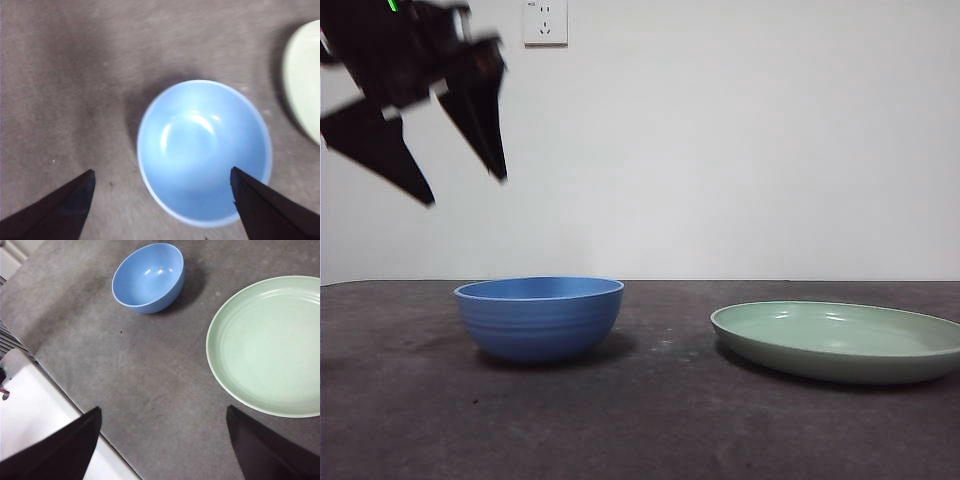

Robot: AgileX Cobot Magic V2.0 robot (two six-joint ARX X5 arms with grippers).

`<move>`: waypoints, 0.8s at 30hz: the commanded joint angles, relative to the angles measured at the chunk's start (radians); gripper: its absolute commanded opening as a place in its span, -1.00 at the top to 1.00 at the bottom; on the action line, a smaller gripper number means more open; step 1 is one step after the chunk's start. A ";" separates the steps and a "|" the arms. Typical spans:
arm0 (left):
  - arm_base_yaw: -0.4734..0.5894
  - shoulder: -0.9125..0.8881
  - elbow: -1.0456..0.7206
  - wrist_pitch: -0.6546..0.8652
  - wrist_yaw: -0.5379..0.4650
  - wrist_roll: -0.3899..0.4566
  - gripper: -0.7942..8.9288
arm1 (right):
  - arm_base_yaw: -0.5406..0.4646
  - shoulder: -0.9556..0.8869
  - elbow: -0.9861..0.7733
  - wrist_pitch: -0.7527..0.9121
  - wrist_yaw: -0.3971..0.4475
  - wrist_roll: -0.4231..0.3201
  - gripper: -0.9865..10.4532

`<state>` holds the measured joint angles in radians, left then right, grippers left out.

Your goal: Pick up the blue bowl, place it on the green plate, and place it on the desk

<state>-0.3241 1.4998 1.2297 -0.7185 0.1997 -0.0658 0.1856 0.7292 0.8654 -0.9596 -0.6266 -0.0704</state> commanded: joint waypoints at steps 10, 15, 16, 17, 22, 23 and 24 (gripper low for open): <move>-0.006 0.222 0.023 0.090 -0.018 0.005 -0.04 | 0.004 0.008 0.020 0.023 -0.002 0.010 0.13; -0.009 0.268 0.023 0.105 -0.021 0.002 -0.04 | 0.004 0.008 0.020 0.024 -0.001 0.010 0.13; -0.010 0.273 0.023 0.109 -0.021 -0.003 -0.03 | 0.004 0.008 0.020 0.024 -0.001 0.010 0.13; -0.010 0.277 0.023 0.113 -0.021 -0.003 0.02 | 0.004 0.008 0.020 0.024 -0.001 0.010 0.13; -0.012 0.287 0.022 0.106 -0.021 -0.003 0.43 | 0.004 0.008 0.020 0.024 -0.001 0.010 0.13; -0.012 0.289 0.022 0.105 -0.021 -0.003 0.48 | 0.004 0.008 0.020 0.024 -0.002 0.010 0.13; -0.012 0.289 0.022 0.104 -0.021 -0.003 0.54 | 0.004 0.008 0.020 0.024 -0.001 0.010 0.13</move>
<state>-0.3317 1.7641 1.2304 -0.6151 0.1810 -0.0669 0.1856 0.7292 0.8654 -0.9440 -0.6262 -0.0704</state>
